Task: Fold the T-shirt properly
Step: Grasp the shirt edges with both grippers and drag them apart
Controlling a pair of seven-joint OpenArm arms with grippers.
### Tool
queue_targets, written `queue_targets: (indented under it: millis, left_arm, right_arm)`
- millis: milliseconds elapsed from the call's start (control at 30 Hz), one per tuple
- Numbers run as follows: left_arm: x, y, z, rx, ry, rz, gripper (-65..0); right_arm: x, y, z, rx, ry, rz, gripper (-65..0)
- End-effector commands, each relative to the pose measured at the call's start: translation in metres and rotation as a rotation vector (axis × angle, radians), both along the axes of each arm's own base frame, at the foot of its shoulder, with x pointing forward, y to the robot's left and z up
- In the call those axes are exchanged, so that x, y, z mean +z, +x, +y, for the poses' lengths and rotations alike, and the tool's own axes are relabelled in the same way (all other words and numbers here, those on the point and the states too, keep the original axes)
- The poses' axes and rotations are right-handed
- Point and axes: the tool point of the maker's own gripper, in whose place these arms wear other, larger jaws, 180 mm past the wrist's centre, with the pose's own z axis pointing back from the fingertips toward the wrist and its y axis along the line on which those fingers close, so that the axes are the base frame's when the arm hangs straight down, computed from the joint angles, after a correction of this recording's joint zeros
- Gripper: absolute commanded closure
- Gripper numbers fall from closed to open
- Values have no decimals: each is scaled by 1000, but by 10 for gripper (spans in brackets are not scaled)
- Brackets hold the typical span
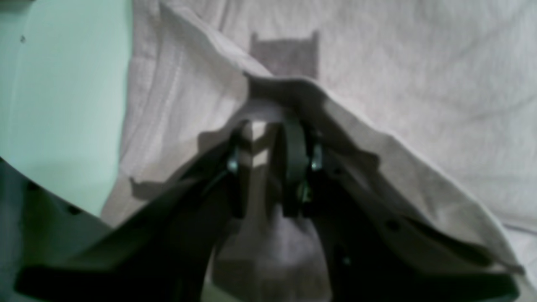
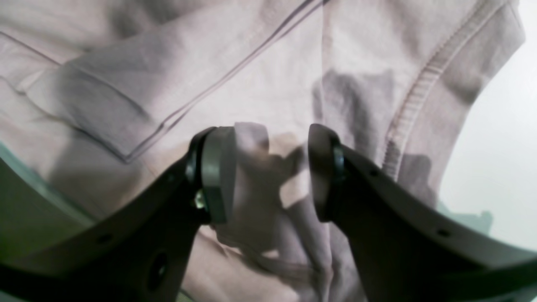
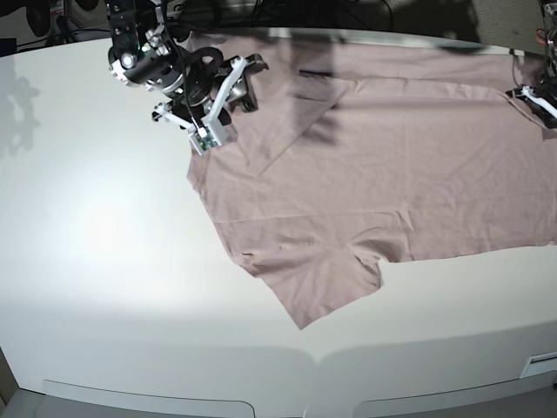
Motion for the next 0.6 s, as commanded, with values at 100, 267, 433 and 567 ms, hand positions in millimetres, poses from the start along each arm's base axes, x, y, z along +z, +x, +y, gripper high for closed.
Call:
queue_targets:
  millis: [100,267,433,567]
  left_arm:
    - [2,6,-10,-23,-86,-26,-130]
    - [1,5,-10,-25,-89,-18,-129]
    - [-1,2,-11,-21,-93,2,-129]
    - [2,4,-16,-18,-121,-7,-130]
  right_arm:
    - [-12,-1,-1,-11,15,26,-287]
    - [-35,-6,-6,-33,22,75,-287]
    - [-40,-12,-12,-34,-4,112,-286]
    - [-46,-27,-30,-41,-35,152,-287]
